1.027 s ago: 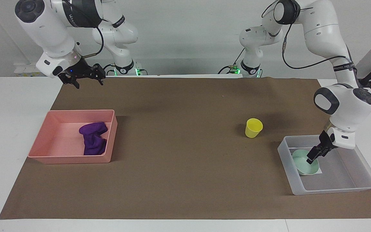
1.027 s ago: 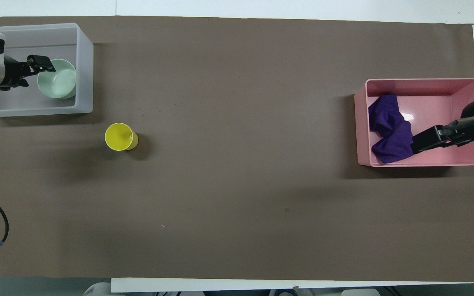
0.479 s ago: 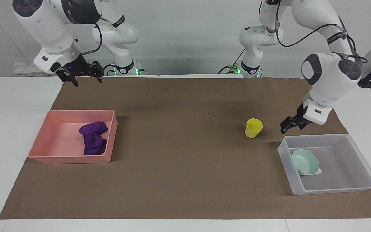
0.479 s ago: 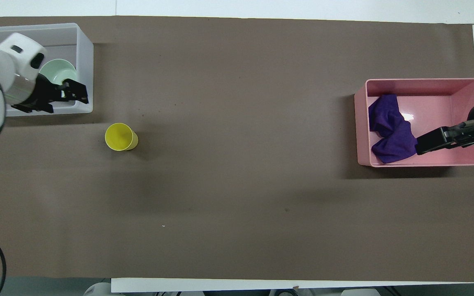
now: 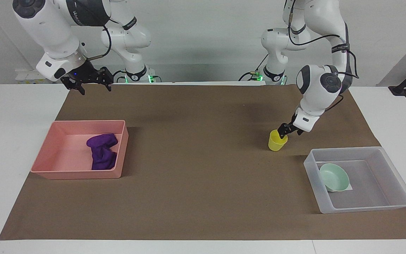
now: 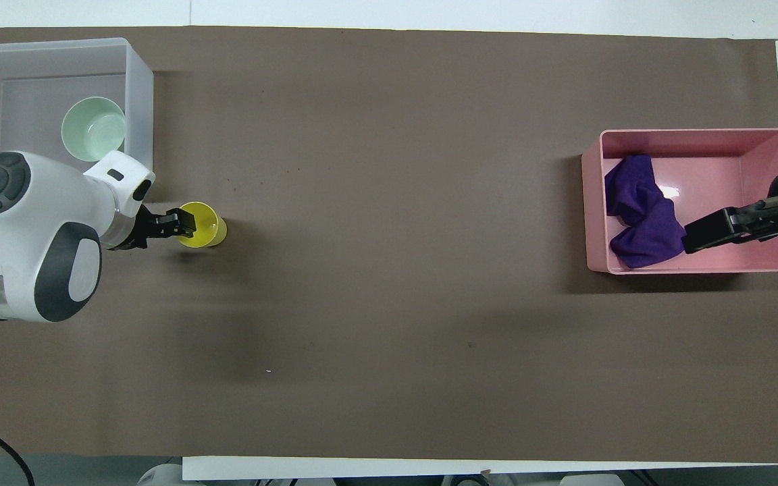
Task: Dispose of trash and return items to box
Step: 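Reach the left gripper to the yellow cup and grasp it, then carry the yellow cup into the clear box and release it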
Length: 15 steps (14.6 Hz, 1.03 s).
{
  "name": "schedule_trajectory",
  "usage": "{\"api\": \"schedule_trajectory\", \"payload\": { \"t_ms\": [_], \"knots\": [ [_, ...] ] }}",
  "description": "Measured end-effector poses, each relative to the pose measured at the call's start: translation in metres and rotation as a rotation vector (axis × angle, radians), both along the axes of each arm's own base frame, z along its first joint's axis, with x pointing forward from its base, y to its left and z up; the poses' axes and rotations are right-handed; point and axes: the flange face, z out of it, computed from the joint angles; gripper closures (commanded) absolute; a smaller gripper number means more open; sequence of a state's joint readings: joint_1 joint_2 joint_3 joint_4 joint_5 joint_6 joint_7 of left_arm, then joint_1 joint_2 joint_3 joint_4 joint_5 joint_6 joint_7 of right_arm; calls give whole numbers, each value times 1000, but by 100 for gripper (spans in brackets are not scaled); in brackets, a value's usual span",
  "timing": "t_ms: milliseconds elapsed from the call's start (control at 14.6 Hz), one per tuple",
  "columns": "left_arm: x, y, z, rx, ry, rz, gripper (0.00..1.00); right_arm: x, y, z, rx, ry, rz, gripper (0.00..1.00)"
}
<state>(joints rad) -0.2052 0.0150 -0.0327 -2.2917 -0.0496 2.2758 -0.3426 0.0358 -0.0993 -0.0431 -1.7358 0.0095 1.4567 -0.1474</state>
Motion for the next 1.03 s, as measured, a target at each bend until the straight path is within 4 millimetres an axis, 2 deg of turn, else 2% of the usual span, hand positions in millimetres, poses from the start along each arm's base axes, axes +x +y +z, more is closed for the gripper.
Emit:
{"api": "schedule_trajectory", "payload": {
  "t_ms": [274,411,548,685,822,959,1027],
  "knots": [
    [2,-1,3,-5,-28,19,100,0,0,0,4,-1,21,1],
    [11,-5,17,-13,-55,29,100,0,0,1,4,-2,23,1],
    [24,-11,40,-19,-69,47,100,0,0,1,4,-3,23,1],
    [47,-16,77,-26,-84,69,100,0,0,1,4,-4,23,1],
    [82,-10,116,-39,-126,103,100,0,0,2,4,-11,23,1],
    [120,12,143,-48,-178,154,100,1,0,2,4,-17,23,1],
    [138,33,148,-45,-197,192,100,1,0,2,4,-18,23,1]
  ]
}}
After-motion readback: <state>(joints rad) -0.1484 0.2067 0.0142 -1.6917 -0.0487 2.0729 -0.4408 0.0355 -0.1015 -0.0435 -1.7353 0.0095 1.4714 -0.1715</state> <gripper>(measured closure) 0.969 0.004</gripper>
